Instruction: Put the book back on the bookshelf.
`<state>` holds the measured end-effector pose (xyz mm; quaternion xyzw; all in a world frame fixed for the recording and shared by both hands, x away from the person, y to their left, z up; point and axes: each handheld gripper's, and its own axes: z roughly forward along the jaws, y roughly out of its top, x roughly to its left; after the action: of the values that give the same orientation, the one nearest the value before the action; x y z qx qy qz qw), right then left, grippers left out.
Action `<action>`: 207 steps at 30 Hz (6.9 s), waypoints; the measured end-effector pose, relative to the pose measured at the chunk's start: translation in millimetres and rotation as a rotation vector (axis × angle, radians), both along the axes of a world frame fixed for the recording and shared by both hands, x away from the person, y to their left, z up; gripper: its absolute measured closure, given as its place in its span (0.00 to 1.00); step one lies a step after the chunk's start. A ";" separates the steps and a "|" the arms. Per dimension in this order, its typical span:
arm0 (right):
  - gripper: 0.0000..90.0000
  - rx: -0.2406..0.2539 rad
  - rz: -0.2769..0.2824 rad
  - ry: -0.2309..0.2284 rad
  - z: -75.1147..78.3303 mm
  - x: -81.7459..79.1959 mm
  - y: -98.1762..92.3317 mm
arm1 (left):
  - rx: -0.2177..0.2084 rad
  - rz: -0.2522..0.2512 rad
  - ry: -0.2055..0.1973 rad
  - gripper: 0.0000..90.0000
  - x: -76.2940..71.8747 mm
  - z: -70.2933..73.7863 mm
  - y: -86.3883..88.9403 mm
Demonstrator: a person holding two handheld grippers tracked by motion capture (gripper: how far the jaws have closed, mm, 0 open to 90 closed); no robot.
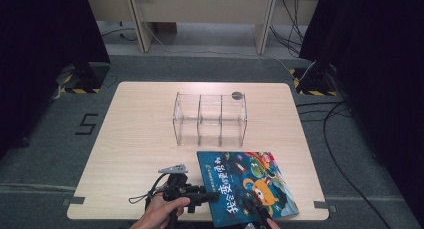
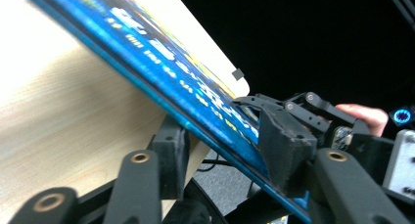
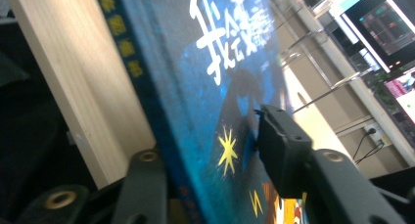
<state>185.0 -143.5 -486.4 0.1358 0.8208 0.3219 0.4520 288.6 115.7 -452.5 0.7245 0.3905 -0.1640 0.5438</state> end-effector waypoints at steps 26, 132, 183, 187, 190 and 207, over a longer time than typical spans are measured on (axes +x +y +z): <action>0.84 0.396 -0.020 -0.023 62.3 7.6 -33.4 | -0.113 0.103 -0.147 0.38 3.3 14.0 50.4; 0.92 0.999 -0.031 0.073 77.1 91.5 -112.7 | 0.377 0.042 -0.244 0.35 39.2 -47.7 55.7; 0.92 1.013 -0.076 0.048 108.0 175.4 -48.6 | 0.583 0.003 -0.454 0.06 39.1 -71.3 48.7; 0.92 1.021 -0.086 0.038 108.4 183.4 -42.3 | 0.583 0.002 -0.454 0.06 39.1 -71.4 48.6; 0.92 1.020 -0.101 0.032 108.3 188.1 -38.3 | 0.583 0.002 -0.454 0.06 39.1 -71.4 48.6; 0.92 1.035 -0.164 0.018 98.8 212.8 -24.7 | 0.587 -0.004 -0.452 0.04 38.6 -71.5 47.6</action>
<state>397.7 -168.2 -387.6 0.4078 0.5451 0.6477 0.3423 327.2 163.3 -524.0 0.8682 0.2897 0.1179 0.3852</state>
